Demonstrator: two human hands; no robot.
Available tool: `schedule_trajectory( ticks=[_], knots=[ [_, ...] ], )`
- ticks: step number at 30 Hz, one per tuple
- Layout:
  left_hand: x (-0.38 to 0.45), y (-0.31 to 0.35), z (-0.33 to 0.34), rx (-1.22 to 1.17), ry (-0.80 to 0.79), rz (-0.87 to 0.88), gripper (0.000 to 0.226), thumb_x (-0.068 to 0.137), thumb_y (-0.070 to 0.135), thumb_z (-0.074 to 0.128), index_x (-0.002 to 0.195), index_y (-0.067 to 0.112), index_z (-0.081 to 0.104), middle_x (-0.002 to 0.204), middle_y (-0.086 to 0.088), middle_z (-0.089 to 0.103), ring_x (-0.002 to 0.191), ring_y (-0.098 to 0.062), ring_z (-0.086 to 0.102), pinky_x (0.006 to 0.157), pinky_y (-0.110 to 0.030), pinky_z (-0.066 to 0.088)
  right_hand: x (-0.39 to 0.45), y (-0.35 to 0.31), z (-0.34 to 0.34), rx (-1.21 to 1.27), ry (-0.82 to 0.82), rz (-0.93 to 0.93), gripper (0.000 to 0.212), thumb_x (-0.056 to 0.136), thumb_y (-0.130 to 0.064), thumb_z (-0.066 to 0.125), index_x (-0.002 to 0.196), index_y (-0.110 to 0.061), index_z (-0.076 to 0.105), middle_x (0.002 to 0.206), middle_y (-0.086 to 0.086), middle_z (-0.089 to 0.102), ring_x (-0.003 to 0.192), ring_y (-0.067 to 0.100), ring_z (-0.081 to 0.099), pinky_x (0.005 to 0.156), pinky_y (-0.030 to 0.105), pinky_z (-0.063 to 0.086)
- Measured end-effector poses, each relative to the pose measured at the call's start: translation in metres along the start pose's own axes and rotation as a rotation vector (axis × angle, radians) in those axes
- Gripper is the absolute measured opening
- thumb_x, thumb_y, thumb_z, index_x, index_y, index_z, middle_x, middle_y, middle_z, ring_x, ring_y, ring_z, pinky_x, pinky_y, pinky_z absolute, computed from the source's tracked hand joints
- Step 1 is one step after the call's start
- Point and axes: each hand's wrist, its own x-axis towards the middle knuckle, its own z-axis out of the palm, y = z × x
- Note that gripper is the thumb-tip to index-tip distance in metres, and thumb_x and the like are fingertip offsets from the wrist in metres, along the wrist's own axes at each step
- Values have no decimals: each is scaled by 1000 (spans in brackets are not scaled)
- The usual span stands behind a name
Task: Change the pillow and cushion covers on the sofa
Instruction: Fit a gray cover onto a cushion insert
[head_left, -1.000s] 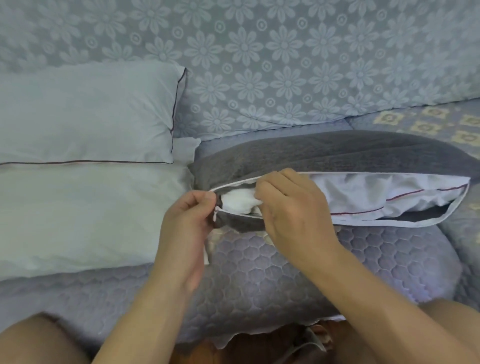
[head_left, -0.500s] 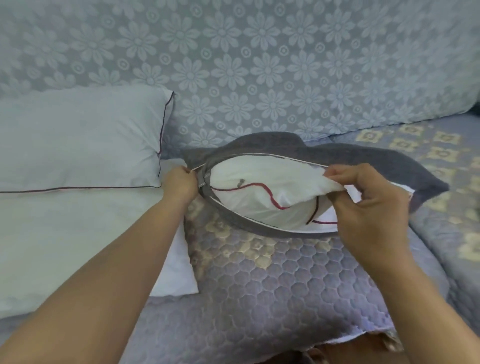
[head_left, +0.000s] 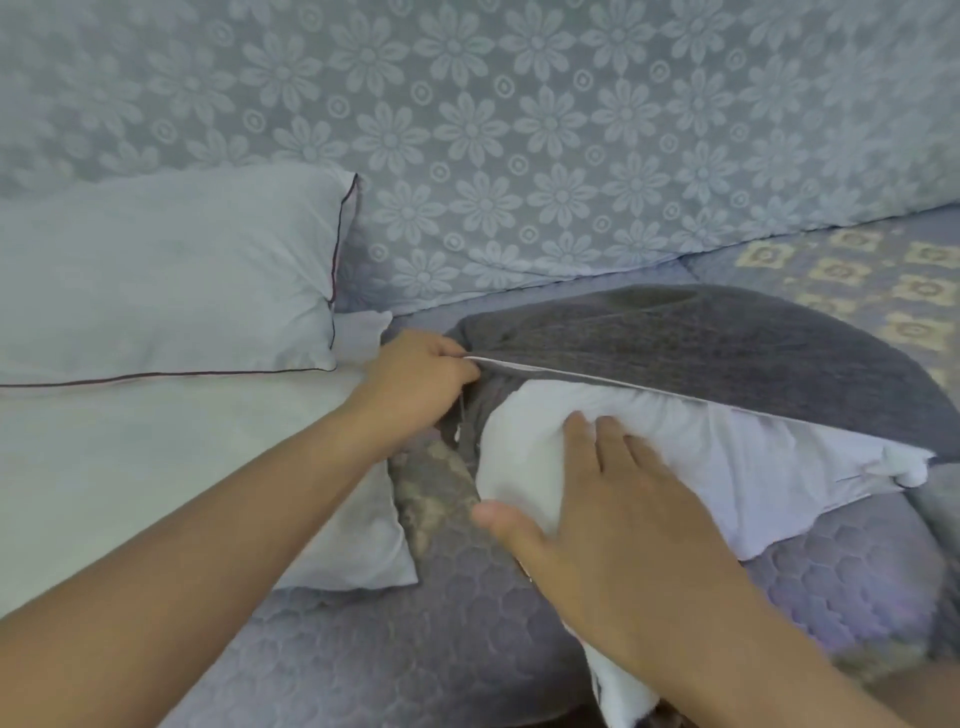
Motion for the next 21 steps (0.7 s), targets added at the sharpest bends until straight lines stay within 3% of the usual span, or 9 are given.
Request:
schedule_trajectory(
  ticks=[1,3,6,8,11,13,17,19,21],
  knots=[
    [-7,7,6,-71,21,-29,19,79,21,64,75,3,69,54,-3,55,55,-20,53,61,-39,46,6,0,9,-63,25,28,119,73,-91,22,156,-9,2,160,17,16,147,34,20,119,47,25],
    [-17,15,21,-191,74,-41,16,83,15,63,70,5,63,58,0,54,58,-20,49,62,-35,36,18,1,27,-175,86,75,117,74,-80,56,152,-2,18,147,23,35,133,40,39,107,52,39],
    [-23,6,54,-42,166,38,6,90,18,63,88,13,60,107,-4,52,99,-21,53,87,-34,42,34,2,53,-257,204,50,81,58,-34,86,124,1,53,104,21,60,90,35,61,72,45,51],
    [-20,-19,72,52,217,77,22,90,24,67,102,11,53,122,-8,41,116,-23,43,102,-32,35,40,7,55,-226,290,-41,65,36,-12,89,94,-6,61,70,11,58,58,27,58,47,31,37],
    [16,-61,66,323,266,-29,28,95,24,55,119,9,55,139,-20,42,128,-39,39,110,-43,32,41,16,47,-199,397,-153,58,28,-5,91,70,-16,53,51,0,47,36,20,42,42,25,16],
    [50,-77,43,321,218,-162,27,97,23,51,119,12,61,132,-23,53,125,-42,49,106,-44,41,37,31,44,-187,461,-199,51,37,-5,90,68,-20,52,50,-5,46,35,18,36,38,25,19],
    [87,-79,7,230,137,-209,1,92,13,61,92,14,60,96,-12,64,94,-35,66,70,-34,52,25,69,40,-54,481,-238,25,62,-4,74,74,-24,65,56,-5,54,44,16,51,40,34,46],
    [101,-78,-3,363,158,-182,7,93,15,61,91,11,67,104,-15,69,89,-34,66,64,-32,49,14,81,32,-35,457,-247,22,61,-11,65,75,-28,66,58,-5,56,46,18,53,39,34,46],
    [116,-75,-10,507,130,-157,18,96,19,58,103,8,72,118,-17,68,103,-35,65,76,-34,46,1,94,27,-48,386,-237,27,52,-21,64,76,-35,66,60,-10,59,47,14,57,37,31,46]
  ],
)
